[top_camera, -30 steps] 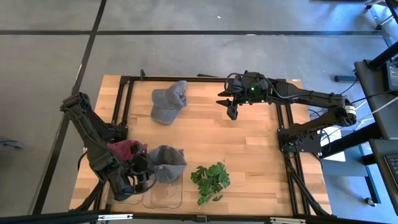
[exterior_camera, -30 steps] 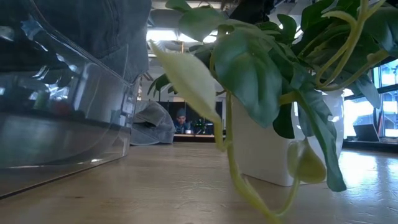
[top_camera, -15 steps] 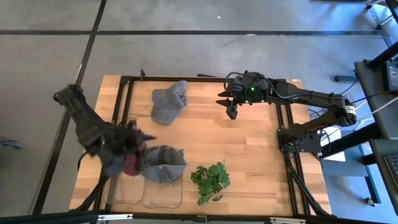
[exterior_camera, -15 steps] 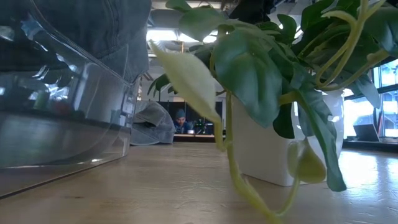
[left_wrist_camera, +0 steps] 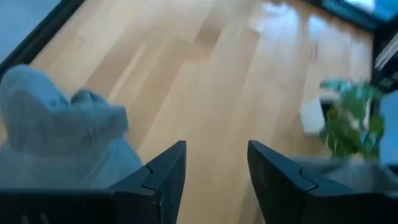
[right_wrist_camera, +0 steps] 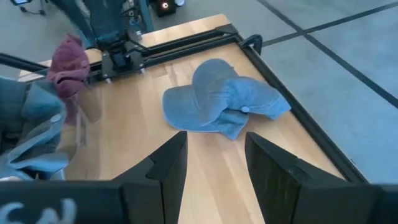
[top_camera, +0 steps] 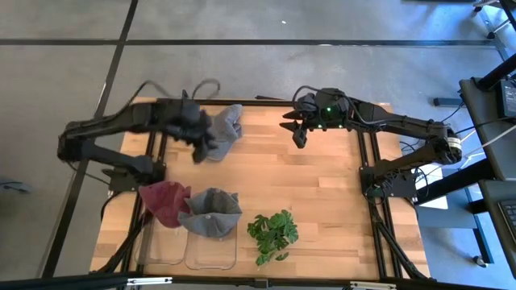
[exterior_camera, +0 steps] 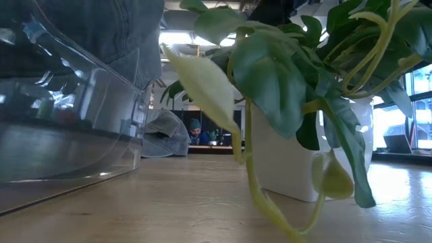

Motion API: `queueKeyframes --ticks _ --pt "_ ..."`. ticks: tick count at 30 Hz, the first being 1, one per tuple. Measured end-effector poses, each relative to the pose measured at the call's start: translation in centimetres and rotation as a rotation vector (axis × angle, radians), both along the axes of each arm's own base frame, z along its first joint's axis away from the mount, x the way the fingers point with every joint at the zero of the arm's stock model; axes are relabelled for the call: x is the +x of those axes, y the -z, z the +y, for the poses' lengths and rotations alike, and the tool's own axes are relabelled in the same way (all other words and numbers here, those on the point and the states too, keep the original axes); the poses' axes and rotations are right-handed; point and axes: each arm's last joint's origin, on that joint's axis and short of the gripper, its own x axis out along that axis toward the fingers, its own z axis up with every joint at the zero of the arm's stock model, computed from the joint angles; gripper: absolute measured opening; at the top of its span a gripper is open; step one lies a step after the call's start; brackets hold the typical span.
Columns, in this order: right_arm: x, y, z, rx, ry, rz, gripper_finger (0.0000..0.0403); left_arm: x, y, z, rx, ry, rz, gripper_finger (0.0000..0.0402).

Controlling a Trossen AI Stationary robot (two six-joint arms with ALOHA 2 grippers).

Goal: Pick & Place hat
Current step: Put the gray cap into the right transparent bin

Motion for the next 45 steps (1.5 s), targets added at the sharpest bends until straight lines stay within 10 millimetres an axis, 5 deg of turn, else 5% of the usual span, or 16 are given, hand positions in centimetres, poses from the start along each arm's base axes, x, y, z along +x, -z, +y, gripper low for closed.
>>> queueKeyframes --ticks 7,15,26,45 --pt "-0.4 0.0 -1.2 -0.065 0.008 0.023 0.0162 1.9 3.1 9.4 -0.052 -0.109 -0.002 0.0168" --pt "-0.9 0.1 -2.5 -0.152 0.005 0.064 0.0162 5.1 9.3 14.3 -0.216 -0.23 0.134 0.0167" --pt "-1.6 0.0 -4.4 -0.217 0.039 0.081 0.0162 5.9 11.5 15.3 0.041 -0.465 0.352 0.0165" --pt "-2.0 0.0 -5.2 -0.214 0.069 0.087 0.0162 6.5 12.2 15.1 -0.035 -0.479 0.341 0.0164"
